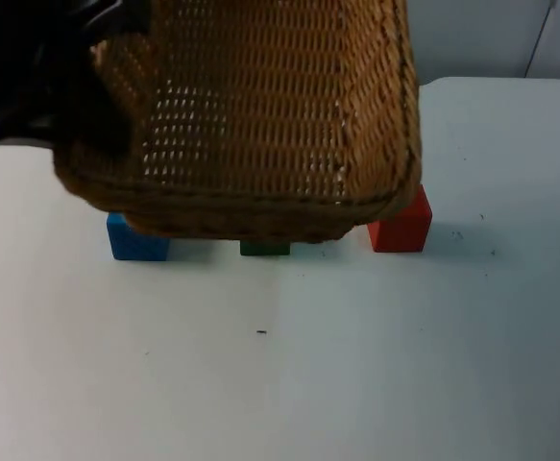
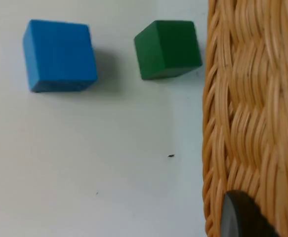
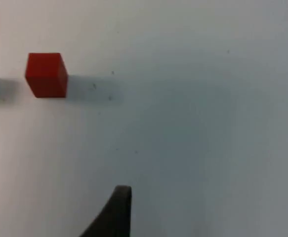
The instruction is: Pick up the basket with the left hand and place the blue cube into the basket with the right hand.
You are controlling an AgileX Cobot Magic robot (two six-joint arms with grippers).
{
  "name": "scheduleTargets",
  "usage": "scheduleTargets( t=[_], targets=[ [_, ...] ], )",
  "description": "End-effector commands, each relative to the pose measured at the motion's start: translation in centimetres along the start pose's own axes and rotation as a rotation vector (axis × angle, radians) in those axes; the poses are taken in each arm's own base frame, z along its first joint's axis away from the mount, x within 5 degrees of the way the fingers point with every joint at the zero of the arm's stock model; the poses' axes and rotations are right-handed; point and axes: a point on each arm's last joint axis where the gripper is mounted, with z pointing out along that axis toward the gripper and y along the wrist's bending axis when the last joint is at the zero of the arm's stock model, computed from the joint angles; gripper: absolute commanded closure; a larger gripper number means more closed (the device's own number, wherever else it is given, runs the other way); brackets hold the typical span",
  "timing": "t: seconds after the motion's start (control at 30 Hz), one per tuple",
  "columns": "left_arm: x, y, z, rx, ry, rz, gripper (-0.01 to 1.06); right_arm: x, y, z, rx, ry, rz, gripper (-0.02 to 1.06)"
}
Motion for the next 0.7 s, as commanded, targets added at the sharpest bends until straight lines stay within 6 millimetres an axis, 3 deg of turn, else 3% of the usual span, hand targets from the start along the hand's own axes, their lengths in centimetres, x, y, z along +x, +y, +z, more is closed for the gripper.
scheduleTargets(
  t=[0.0,0.1,0.13,0.33,0.67],
  targets=[
    [0.1,0.8,-1.7,-0.011,-0.035,-0.011,1.05,-2.0,0.3,0.3,-0.043,-0.055,-0.016,0.0],
    [0.4,2.0,-3.4,-0.041,-0.026,-0.017,1.05,-4.8,0.5,0.6,-0.072,-0.074,-0.033,0.0],
    [0.4,2.0,-3.4,-0.041,-0.026,-0.017,1.05,-4.8,0.5,0.6,-0.072,-0.074,-0.033,0.0],
    [0.7,3.5,-5.4,-0.065,0.0,-0.029,1.05,-9.6,0.8,2.8,-0.144,-0.012,-0.054,0.01],
    [2.1,5.1,-5.7,-0.097,0.02,-0.069,1.05,-15.5,2.2,7.0,-0.34,-0.006,-0.11,0.01]
  ],
)
